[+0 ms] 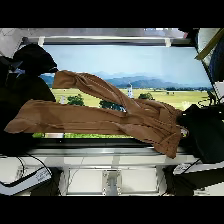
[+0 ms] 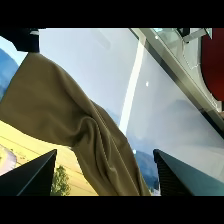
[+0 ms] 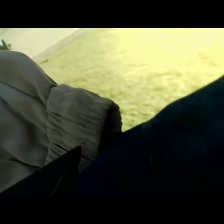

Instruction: Fold the clothes and pants, and hang the long-sleeved shirts on hangers.

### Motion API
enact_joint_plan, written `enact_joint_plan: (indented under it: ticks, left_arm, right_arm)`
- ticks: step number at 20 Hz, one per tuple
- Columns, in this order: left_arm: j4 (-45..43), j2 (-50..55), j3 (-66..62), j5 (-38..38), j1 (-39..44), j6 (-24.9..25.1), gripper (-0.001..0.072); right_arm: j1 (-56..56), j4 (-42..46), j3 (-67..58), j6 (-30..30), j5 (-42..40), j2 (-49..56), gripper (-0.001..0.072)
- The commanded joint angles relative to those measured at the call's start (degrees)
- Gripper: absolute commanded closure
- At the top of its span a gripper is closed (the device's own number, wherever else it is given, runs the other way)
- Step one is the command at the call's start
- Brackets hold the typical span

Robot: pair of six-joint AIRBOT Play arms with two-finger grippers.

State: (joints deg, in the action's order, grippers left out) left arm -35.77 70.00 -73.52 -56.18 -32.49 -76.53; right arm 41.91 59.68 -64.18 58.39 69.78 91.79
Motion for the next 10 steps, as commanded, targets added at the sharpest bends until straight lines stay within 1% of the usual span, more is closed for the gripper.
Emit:
enact_joint_plan:
  ticks: [1,4,10]
  left_arm:
    - [0.0,0.0,-0.1,-0.9,0.0,-0.6,0.0006]
    - [0.0,0.0,-0.1,-0.9,0.0,-0.6,0.0006]
    - [0.0,0.0,-0.1,-0.9,0.0,-0.6,0.0006]
  right_arm:
    - [0.5,-6.0,0.3,-4.3,-2.0,0.5,0.0233]
    - [0.5,-9.2,0.3,-6.1,-1.9,0.5,0.0234]
    - [0.3,-9.5,0.3,-6.6,-2.3,1.3,0.0235]
